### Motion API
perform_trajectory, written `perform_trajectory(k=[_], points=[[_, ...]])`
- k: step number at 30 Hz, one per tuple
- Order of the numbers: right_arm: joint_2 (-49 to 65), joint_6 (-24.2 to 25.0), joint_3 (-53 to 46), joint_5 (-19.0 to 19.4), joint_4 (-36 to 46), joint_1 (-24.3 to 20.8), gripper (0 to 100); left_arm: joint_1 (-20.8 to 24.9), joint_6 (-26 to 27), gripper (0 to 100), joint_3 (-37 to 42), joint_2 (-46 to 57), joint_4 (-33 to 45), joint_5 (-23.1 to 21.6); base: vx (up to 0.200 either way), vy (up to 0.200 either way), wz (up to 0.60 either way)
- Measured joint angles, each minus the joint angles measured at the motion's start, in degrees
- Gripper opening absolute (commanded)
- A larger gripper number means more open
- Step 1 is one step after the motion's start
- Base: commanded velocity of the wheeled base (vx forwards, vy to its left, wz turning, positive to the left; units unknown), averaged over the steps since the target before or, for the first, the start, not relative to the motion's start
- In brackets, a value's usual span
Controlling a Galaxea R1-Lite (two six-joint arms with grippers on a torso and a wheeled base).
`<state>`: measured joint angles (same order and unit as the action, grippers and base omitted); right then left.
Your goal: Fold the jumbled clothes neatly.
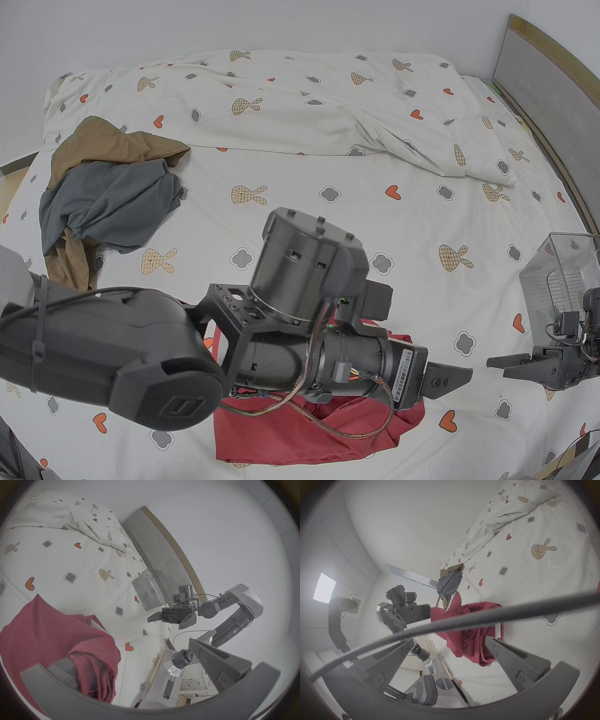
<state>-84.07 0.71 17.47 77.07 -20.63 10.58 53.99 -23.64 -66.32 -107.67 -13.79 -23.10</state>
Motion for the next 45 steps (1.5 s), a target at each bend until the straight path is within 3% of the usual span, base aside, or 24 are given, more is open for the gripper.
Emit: perform_trajectory(k=[5, 14, 18, 21, 27, 31, 38, 41, 45], points=[[-0.02, -0.02, -0.11, 0.00, -0.01, -0.33, 100, 0.41, 0.02, 100, -1.84, -1.67, 5.78, 3.18, 0.000, 0.000, 0.00], [-0.22, -0.05, -0.28, -0.07, -0.01, -0.77, 100, 2.95, 4.21, 100, -7.03, -6.41, 9.61, 26.65, 0.000, 0.000, 0.00], [-0.27, -0.06, -0.33, -0.10, -0.01, -0.85, 100, 4.19, 8.07, 100, -9.51, -8.51, 10.35, 34.27, 0.000, 0.000, 0.00], [-0.27, -0.06, -0.33, -0.11, -0.01, -0.89, 100, 4.80, 9.17, 100, -10.52, -9.18, 10.64, 36.01, 0.000, 0.000, 0.00], [-0.22, -0.09, -0.33, -0.11, -0.01, -0.91, 100, 4.90, 8.81, 100, -9.29, -7.52, 10.64, 35.41, 0.000, 0.000, 0.00], [-0.16, -0.05, -0.38, -0.11, -0.01, -0.99, 100, 3.22, 7.57, 100, -6.56, -4.62, 10.67, 30.05, 0.000, 0.000, 0.00], [-0.20, 1.50, -0.11, -1.44, 0.00, -3.45, 100, -5.55, 6.05, 100, 0.67, 3.17, 10.56, 5.58, 0.000, 0.000, 0.00], [-0.61, 3.43, 0.11, -4.89, -0.01, -7.25, 100, -11.61, 5.61, 100, 3.75, 6.95, 10.48, -4.24, 0.000, 0.000, 0.00], [-2.12, 5.85, 0.78, -13.35, -0.15, -15.81, 100, -21.59, 4.95, 100, 7.75, 11.93, 10.05, -17.15, 0.000, 0.000, 0.00]])
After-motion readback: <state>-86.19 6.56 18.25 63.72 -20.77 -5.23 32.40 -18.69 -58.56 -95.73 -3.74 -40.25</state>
